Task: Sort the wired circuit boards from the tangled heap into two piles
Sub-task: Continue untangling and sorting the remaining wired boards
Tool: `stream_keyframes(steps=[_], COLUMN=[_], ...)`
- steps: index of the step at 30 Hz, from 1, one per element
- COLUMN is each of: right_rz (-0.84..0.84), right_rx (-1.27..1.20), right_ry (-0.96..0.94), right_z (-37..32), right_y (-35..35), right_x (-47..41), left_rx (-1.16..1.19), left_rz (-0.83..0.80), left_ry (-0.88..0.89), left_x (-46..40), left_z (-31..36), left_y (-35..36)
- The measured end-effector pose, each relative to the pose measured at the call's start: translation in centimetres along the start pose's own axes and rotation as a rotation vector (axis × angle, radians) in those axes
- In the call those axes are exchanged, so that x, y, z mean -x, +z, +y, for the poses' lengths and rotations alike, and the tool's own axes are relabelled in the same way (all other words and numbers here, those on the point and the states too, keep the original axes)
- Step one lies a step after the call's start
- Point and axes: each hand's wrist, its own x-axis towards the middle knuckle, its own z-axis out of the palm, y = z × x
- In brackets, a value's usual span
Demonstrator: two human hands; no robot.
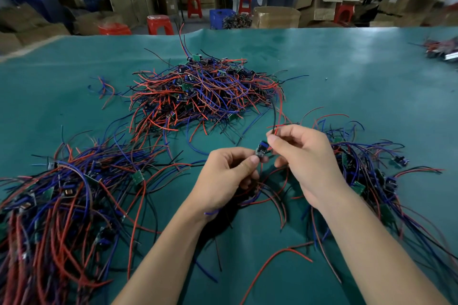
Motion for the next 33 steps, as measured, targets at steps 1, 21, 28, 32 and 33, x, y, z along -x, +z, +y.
stream_keyframes(steps=[1, 21, 28, 32, 33], right_rz=[0.033, 0.129, 0.013, 0.262, 0.322], right_rx=[0.056, 0.108, 0.191, 0.136, 0.093], right_ry=[-0.022, -0.017, -0.164, -0.254, -0.279], right_z=[0.1, -0.6, -0.3, -0.7, -1.0], right_y=[0.0, -0.3, 0.8, -0.9, -1.4], right_x=[-0.1, -0.3, 0.7, -0.3, -0.5], left_rx=[0.002, 0.073, 0.071, 0.067, 0.053], left_rz=[-0.006, 0.192, 0.116, 0.036, 0.012], left_ry=[0.001, 0.032, 0.043, 0.046, 0.057], left_x=[0.0, -0.3, -0.4, -0.4, -0.3], left_z=[0.1, -0.4, -0.5, -0.5, -0.4], left_y=[0.0, 0.2, 0.3, 0.5, 0.6])
